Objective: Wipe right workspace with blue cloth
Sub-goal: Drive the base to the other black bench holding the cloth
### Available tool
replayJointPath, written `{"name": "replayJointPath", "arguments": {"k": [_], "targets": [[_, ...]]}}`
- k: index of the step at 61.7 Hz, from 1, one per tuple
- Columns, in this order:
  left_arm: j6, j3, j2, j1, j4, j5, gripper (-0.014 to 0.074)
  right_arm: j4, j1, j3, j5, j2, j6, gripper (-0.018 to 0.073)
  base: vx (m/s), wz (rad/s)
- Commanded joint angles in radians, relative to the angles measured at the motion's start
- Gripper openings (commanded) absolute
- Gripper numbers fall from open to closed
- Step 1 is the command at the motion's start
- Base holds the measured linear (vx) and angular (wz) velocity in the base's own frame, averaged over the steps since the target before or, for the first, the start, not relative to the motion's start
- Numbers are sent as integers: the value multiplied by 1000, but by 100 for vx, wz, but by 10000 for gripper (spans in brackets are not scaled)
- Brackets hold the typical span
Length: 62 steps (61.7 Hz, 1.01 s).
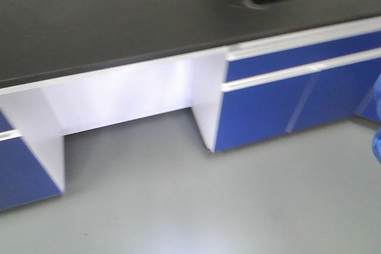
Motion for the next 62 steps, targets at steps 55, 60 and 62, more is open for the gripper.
{"name": "replayJointPath", "arguments": {"k": [55, 60, 62], "targets": [[-8, 30, -16, -4, 1, -80, -6, 11, 1, -27, -80, 10, -8, -4, -19, -70], [-8, 30, -16, -4, 1, -80, -6, 11, 1, -27, -80, 10, -8, -4, -14, -56], [-8, 30, -16, -4, 1, -80, -6, 11, 1, -27, -80, 10, -8, -4, -14, -56]]}}
